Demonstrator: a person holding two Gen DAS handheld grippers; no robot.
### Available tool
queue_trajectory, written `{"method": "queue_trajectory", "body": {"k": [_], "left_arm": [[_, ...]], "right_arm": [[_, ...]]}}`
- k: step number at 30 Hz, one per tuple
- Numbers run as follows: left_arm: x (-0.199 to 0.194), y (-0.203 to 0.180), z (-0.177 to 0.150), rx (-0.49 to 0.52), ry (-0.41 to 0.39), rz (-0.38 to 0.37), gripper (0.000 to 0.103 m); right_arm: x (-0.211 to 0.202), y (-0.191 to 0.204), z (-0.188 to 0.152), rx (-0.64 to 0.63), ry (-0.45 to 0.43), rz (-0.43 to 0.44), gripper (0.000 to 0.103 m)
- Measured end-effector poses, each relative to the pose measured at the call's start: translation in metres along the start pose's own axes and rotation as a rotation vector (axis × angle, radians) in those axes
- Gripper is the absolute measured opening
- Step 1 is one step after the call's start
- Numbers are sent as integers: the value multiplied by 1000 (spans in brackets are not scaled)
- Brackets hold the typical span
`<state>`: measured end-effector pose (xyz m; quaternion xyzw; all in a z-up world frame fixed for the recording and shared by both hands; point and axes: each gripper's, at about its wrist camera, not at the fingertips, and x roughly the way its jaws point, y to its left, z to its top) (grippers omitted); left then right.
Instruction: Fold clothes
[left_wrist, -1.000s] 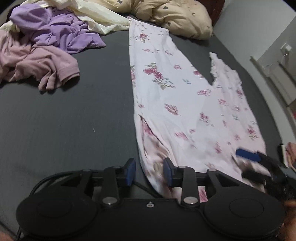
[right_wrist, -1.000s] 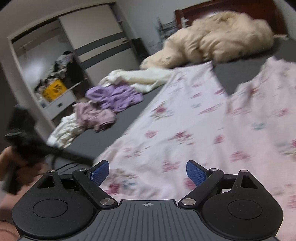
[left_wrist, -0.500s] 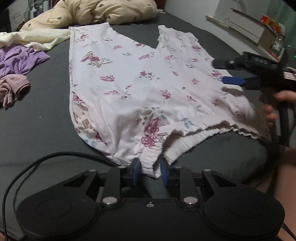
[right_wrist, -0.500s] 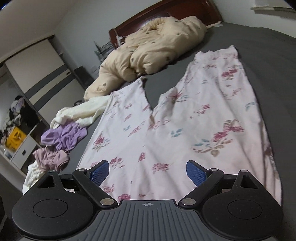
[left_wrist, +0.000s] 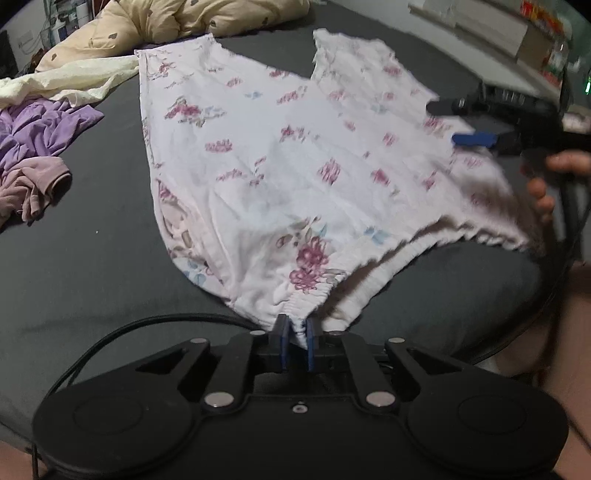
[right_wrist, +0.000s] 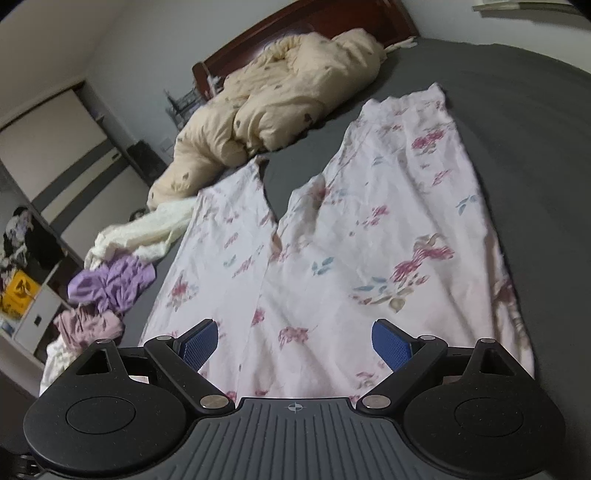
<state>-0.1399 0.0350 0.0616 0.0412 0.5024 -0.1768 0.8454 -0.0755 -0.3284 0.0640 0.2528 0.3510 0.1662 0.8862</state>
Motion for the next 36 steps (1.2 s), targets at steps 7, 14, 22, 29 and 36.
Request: {"method": "queue_trajectory", "body": {"k": [7,14,22,29,36], "left_arm": [[-50,2,47,75,-152,-29,35],[-17,-29,144,322,-265,68,42],[110,-53,251,394,-163,138,33],[180,-11,283,70,-88,90,12],[198,3,272,26,-79,111,4]], "right_arm": [[-28,-18,19,48,-120,-82,91],[-36,-36,26,105,-143,-111,91],[-26,-45,28,115,-107,-92,91],[-27,-54,31,156,-107,-75,91],[-24,-54,32,165,-94,-77,91]]}}
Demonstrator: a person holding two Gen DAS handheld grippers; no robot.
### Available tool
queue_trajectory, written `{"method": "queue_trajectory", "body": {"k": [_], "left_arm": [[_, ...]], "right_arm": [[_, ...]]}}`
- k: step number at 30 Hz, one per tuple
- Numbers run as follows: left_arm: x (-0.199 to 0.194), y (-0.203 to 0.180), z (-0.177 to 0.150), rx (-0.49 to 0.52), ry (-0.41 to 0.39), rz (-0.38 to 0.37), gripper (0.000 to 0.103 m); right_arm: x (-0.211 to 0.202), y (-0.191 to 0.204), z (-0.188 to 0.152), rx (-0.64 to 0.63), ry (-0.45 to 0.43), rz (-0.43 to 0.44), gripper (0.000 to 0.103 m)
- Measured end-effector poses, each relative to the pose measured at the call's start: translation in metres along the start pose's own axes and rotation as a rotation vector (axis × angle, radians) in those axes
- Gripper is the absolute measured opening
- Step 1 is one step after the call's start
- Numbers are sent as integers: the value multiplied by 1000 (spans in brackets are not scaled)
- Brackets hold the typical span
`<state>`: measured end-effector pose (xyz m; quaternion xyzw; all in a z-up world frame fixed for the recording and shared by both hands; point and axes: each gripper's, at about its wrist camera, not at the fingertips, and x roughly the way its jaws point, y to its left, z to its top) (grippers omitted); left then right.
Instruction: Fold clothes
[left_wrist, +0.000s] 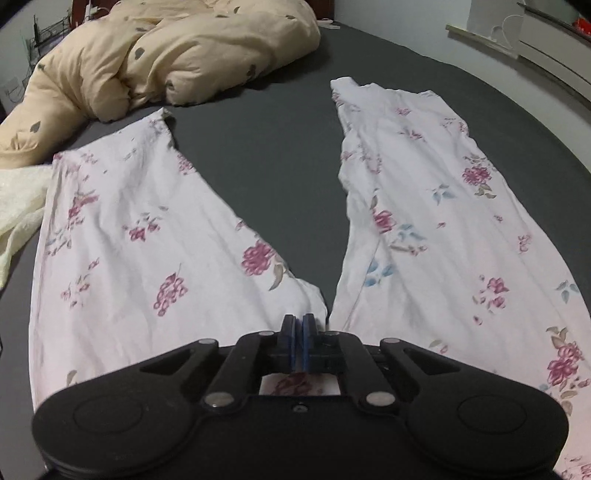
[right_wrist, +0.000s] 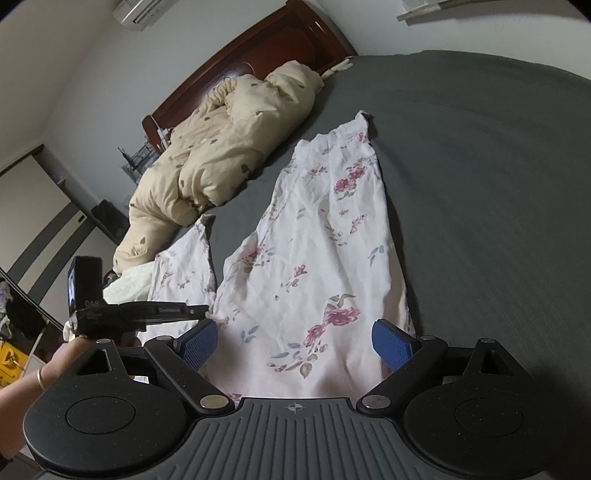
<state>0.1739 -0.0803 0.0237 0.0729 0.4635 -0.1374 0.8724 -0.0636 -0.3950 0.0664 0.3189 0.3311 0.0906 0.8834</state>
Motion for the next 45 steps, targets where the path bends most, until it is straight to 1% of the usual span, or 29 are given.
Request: {"method": "queue_trajectory", "body": {"k": [3,4,7,10,12,14,16,20,22,24,25,27,30,32,33,34,35,37,38,39,41,45], "left_arm": [[-4,9,-3,-26,-4,-3,4],[-5,11,-4,-24,-5,-10,4],[-11,19,1,-68,-19,-51,5],[-23,22,10,-120,-98,-97,6],[-26,13,18,-86,-119,-125,11],[-22,-3,27,-34,-117,-121,14],[-17,-18,36,15,-114,-118,14],[2,-33,43,30,-71,-115,14],[10,-36,42,30,-54,-100,3],[17,-39,42,29,-37,-85,1],[20,-40,42,27,-31,-76,1],[21,-32,39,-11,-33,-60,1],[26,-16,37,-90,5,-65,2],[26,-10,39,-125,11,-80,2],[24,-7,41,-144,10,-89,3],[21,-4,43,-166,-11,-103,4],[18,-4,47,-169,-38,-114,9],[12,-5,57,-153,-87,-124,21],[12,-9,65,-133,-103,-117,32],[12,-12,73,-114,-118,-110,37],[19,-20,91,-100,-134,-102,39],[45,-30,130,-136,-142,-83,40]], "right_arm": [[1,0,0,3,5,-4,91],[0,0,0,3,2,-4,91],[-4,1,1,2,-15,-9,91],[-10,-5,2,21,-43,-49,91],[-10,-12,3,56,-48,-84,91],[-10,-21,4,95,-47,-113,91],[-9,-26,5,120,-46,-112,91],[-11,-30,7,117,-43,-136,91],[-12,-34,8,126,-36,-145,91],[-13,-37,8,149,-29,-145,91],[-13,-39,8,159,-27,-144,91],[-14,-40,8,168,-27,-142,91],[-12,-38,7,165,-16,-139,91],[-11,-36,6,153,-13,-144,91],[-11,-33,5,136,-17,-153,91],[-11,-30,4,115,-20,-158,91],[-11,-27,2,93,-23,-162,91],[-9,-19,0,50,-21,-148,91],[-7,-17,0,35,-19,-132,91],[-6,-15,-1,21,-17,-117,91],[-1,-13,-2,12,-9,-90,91],[8,-12,-4,13,14,-58,91]]}}
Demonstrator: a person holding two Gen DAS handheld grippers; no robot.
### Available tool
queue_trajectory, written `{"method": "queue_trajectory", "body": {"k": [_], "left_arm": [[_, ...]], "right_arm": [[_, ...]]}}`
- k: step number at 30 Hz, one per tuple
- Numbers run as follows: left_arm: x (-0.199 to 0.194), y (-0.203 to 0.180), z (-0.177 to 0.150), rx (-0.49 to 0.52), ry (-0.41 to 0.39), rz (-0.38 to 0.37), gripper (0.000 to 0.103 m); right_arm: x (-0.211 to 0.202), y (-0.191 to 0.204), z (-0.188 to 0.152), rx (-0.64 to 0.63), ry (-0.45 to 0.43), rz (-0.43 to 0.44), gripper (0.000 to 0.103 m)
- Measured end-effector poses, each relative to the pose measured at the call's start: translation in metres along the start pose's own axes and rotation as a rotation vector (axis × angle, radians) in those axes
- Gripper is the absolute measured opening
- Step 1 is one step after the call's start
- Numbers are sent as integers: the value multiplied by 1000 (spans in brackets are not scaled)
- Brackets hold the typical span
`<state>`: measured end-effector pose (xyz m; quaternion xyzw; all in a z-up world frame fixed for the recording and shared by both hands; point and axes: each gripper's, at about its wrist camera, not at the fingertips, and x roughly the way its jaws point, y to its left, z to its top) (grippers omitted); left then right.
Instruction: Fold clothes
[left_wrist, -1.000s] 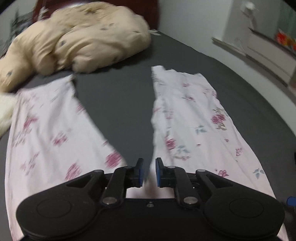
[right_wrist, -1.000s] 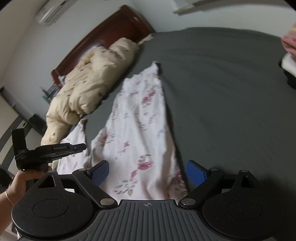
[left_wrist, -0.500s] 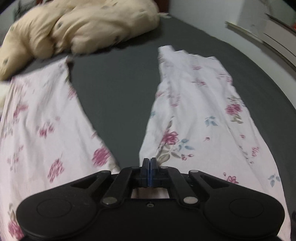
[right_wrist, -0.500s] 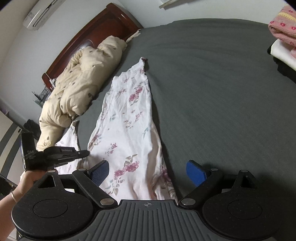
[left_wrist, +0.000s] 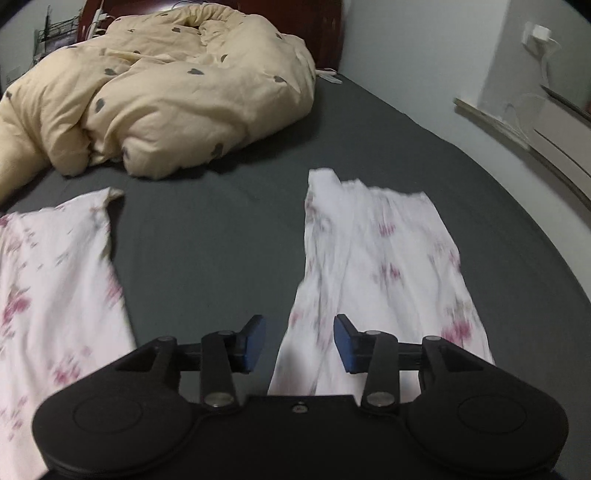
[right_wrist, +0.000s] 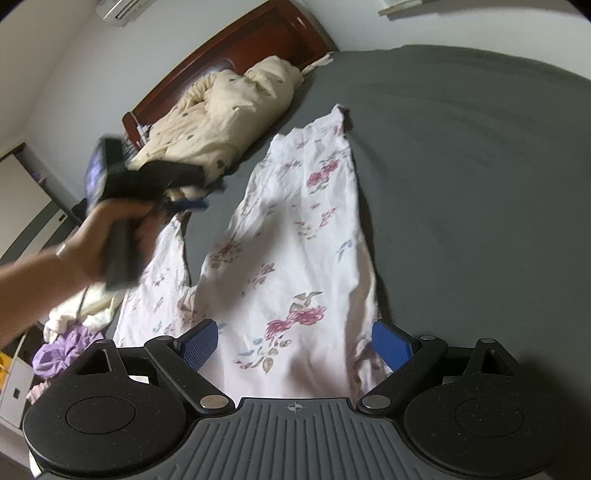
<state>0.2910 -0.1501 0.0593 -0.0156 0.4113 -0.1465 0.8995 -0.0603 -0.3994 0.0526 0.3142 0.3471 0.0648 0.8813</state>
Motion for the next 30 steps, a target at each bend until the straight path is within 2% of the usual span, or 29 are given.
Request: {"method": "queue_trajectory", "body": {"k": [2,10,17,19,20,21,24,26,29,30], "left_arm": [[22,-5,16,-17,-7,2,40],[109,-21,74,32,-71,13,40],[173,-28,97,37,-74,34,40],[184,-29,100,12,-70,11,29],[187,-29,100,3,-73,1,13],[190,-29,101,-7,-76,-8,7],[191,-28,100,-17,-112,11,3],[191,-26,99,-7,-138,67,3],[196,-23,99,4,-108,109,4],[195,-26,102,11,-97,123,8]], "right_arm": [[4,0,0,-4,10,12,91],[20,-8,5,-13,40,47,91],[26,-18,3,-22,32,33,91],[26,-19,2,-24,21,30,91],[26,-19,1,-26,15,31,91],[26,-19,0,-31,13,30,91],[25,-17,-2,-47,11,37,96],[24,-16,-3,-51,12,34,96],[22,-17,-3,-55,16,35,96],[22,-18,-3,-49,15,37,96]]}}
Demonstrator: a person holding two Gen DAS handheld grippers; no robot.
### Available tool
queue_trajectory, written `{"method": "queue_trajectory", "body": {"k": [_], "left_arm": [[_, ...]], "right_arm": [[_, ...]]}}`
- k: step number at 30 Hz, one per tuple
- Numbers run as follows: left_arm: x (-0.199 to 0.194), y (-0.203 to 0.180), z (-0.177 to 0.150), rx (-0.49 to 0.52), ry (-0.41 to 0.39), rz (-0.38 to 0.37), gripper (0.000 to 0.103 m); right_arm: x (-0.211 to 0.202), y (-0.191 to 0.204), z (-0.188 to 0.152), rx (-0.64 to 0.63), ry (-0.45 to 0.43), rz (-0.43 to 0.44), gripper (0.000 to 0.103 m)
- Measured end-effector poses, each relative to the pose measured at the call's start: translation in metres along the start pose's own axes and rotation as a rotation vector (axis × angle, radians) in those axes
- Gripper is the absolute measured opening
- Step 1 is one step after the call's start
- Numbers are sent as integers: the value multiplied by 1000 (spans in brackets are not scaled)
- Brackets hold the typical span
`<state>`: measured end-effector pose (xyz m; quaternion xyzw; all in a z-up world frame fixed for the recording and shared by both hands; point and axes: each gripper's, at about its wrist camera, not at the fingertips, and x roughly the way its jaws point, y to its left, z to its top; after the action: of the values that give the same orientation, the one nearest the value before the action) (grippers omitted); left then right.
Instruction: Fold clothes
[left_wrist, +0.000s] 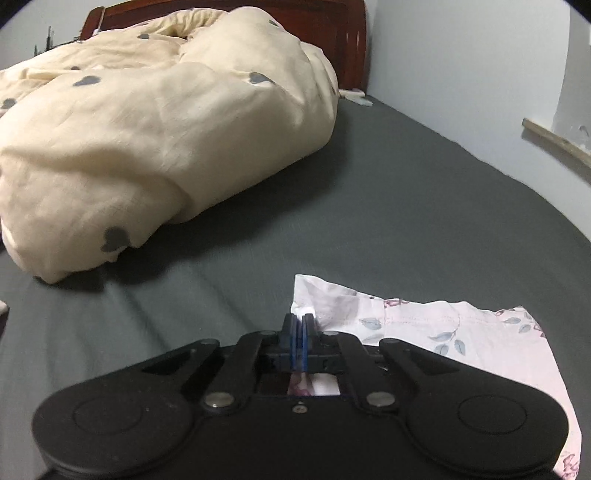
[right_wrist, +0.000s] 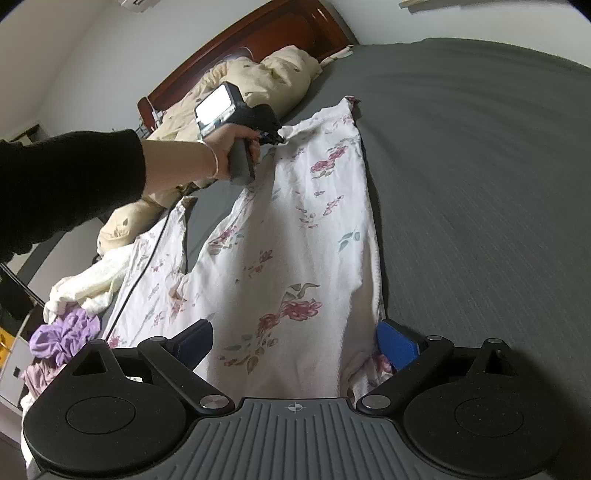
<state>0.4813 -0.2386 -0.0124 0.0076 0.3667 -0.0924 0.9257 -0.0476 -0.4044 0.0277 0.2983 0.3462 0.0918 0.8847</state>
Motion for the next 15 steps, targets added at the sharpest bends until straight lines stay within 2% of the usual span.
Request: {"method": "queue_trajectory", "body": {"k": [2,4,5,6,8,10,13,15], "left_arm": [[-3,-5,7,15,17,24,12],[-19,-9,15,-17,-43,-7,23],[-28,-13,19,-22,-72,-41,39],[-37,-19,23,-25,-99,-76,48],[-49,-38,29,10,-119,-158,49],[-55,-64,30,71,-95,-245,49],[-53,-111,21,202,-26,-256,49],[-46,-137,12,258,26,-240,38]], "right_arm": [[-1,-1,0,8,1,2,96],[-2,-2,0,16,2,3,96],[-2,-2,0,20,1,4,96],[-3,-2,0,21,2,4,96],[-4,-2,0,24,3,4,96],[-4,-3,1,29,5,6,96],[-5,-5,2,42,7,13,96],[-6,-8,3,56,7,20,96]]}}
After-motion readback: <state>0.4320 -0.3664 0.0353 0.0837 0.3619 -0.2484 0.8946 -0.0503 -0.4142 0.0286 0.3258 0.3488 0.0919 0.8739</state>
